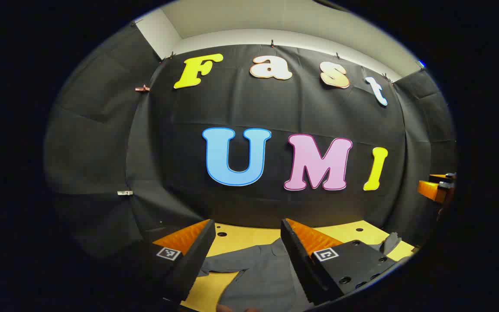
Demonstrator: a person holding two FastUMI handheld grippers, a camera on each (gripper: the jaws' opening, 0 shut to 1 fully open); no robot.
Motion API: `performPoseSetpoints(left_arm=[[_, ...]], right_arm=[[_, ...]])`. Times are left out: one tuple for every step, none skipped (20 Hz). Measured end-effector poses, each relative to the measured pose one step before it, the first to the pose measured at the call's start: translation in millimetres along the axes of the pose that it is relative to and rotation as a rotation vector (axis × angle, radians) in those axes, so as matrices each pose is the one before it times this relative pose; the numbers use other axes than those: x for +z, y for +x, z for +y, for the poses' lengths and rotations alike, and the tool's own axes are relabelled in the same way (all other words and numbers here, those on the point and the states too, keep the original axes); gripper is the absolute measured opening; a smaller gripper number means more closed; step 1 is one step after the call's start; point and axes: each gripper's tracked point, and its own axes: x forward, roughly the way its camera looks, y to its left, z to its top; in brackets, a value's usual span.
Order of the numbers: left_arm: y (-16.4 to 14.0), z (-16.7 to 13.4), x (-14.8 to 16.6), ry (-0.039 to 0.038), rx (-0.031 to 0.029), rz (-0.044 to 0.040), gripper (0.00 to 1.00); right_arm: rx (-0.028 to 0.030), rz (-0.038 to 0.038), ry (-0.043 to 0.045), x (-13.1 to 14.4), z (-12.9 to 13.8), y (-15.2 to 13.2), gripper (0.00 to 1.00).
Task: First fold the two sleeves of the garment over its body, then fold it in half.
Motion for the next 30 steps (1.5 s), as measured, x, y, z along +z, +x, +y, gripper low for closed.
performPoseSetpoints(left_arm=[[2.3, -3.37, 0.78, 0.00266, -0.0029, 0.00007, 0.95], [1.87, -2.56, -1.8, 0.00048, -0.00384, 0.00312, 0.95], [2.1, -3.05, 0.78, -0.00006, -0.00303, 0.0012, 0.95], [1.35, -2.93, -0.62, 0.0006, -0.00195, 0.00065, 0.95], [1.53, -3.69, -0.1, 0.00117, -0.00414, 0.00344, 0.95], [1.48, -3.26, -2.73, 0.00288, -0.00359, 0.00283, 0.95], [1.7, -2.54, -0.74, 0.00321, -0.00311, 0.00445, 0.95], [1.66, -3.14, -1.81, 0.00089, -0.00364, 0.00237, 0.95], [1.16, -3.21, 1.08, -0.00139, -0.00369, 0.00073, 0.95], [1.19, -3.8, -0.79, -0.00062, -0.00383, 0.0004, 0.95], [0.89, -2.88, 0.48, 0.00117, -0.00333, 0.00191, 0.95], [0.56, -2.7, -2.39, 0.00236, -0.00345, 0.00196, 0.95], [0.99, -3.38, 1.47, 0.00309, -0.00419, 0.0027, 0.95], [0.06, -2.53, -1.8, 0.00248, -0.00331, 0.00102, 0.95], [0.48, -3.98, 1.33, 0.00384, -0.00222, -0.00041, 0.95], [0.1, -2.41, -2.23, 0.00185, -0.00124, 0.00129, 0.95], [0.26, -4.39, 0.3, -0.00175, -0.00458, 0.00179, 0.95], [-0.27, -5.57, -1.33, -0.00541, -0.00604, 0.00212, 0.95], [-0.16, -6.09, -0.14, -0.00699, -0.00654, 0.00314, 0.95], [-0.22, -6.48, -2.54, -0.00557, -0.00517, 0.00501, 0.95], [-0.14, -6.33, -1.75, -0.00316, -0.00601, 0.00673, 0.95], [0.0, -6.22, -3.63, -0.00121, -0.00497, 0.00652, 0.95], [-0.49, -7.16, -2.18, -0.00202, -0.00767, 0.01094, 0.95], [-0.22, -6.0, -4.98, -0.00287, -0.00265, 0.01307, 0.95], [-0.14, -5.33, -2.83, -0.00291, -0.0002, 0.01251, 0.95], [0.16, -4.86, -3.82, -0.0001, 0.00389, 0.01263, 0.95], [0.09, -4.92, -1.86, 0.0026, 0.0066, 0.01038, 0.95], [-0.06, -3.7, -3.91, 0.0031, 0.00635, 0.01109, 0.95], [-0.12, -3.92, -1.95, 0.00211, 0.00721, 0.01176, 0.95], [-0.63, -3.9, -4.12, 0.00011, 0.00833, 0.01173, 0.95]], right_arm=[[0.00227, 0.00091, -0.00474, -0.42, -0.73, 3.07, 0.97], [0.00533, 0.00166, 0.0003, -0.14, -0.42, 0.7, 0.97], [0.00161, -0.00052, 0.00461, 0.78, -0.82, 1.75, 0.97], [0.00026, -0.0038, 0.00506, 1.02, -0.46, 1.34, 0.97], [-0.00218, 0.00015, 0.004, -0.81, -3.15, 2.55, 0.97], [0.00293, 0.00326, 0.00199, -1.29, -0.91, 1.98, 0.97], [0.0001, 0.00559, -0.00021, -1.77, -0.51, 0.93, 0.97], [0.00027, 0.00557, -0.00075, -1.54, -1.68, 1.59, 0.97], [0.00136, 0.00359, 0.00064, -0.87, -0.81, 0.39, 0.97], [0.00123, 0.00181, -0.00002, -0.99, -1.3, 1.15, 0.97], [0.0014, 0.00245, -0.00086, -0.59, -0.8, 0.55, 0.97], [0.00118, 0.00171, -0.0014, -0.75, -0.56, 0.69, 0.97], [0.00286, 0.00202, 0.00026, -1.51, -1.04, 0.6, 0.97], [0.00228, 0.00437, 0.00044, -1.28, -1.05, 1.62, 0.97], [-0.00357, 0.00911, -0.00208, -4.36, -4.42, 1.95, 0.97], [-0.00831, 0.01193, -0.00466, -4.76, -5.4, 2.68, 0.97], [-0.01345, 0.02433, -0.00813, -9.86, -8.86, 4.88, 1.0], [-0.01123, 0.02951, -0.0037, -11.74, -11.09, 3.54, 0.97], [-0.01591, 0.0256, 0.00252, -9.86, -14.83, 6.6, 0.98], [-0.02139, 0.03042, 0.00285, -12.6, -16.99, 7.83, 0.98], [-0.02308, 0.02748, 0.00391, -13.44, -20.06, 11.09, 0.98], [-0.02189, 0.02953, 0.0029, -15.48, -21.44, 13.87, 0.97], [-0.01776, 0.02346, -0.00064, -15.23, -17.93, 13.3, 0.98], [-0.00827, 0.02896, -0.00461, -14.99, -14.98, 14.3, 0.98], [-0.01199, 0.02867, -0.00373, -16.0, -16.31, 13.73, 0.98], [-0.00765, 0.02393, -0.00086, -14.55, -14.98, 14.19, 0.98], [-0.01379, 0.02344, 0.00419, -12.88, -13.6, 14.66, 0.98], [-0.01081, 0.02744, -0.00113, -15.87, -13.35, 15.3, 0.98], [-0.00917, 0.03112, -0.0051, -17.42, -11.93, 17.62, 0.98], [-0.00535, 0.04012, -0.00393, -20.5, -9.23, 16.33, 0.98]])
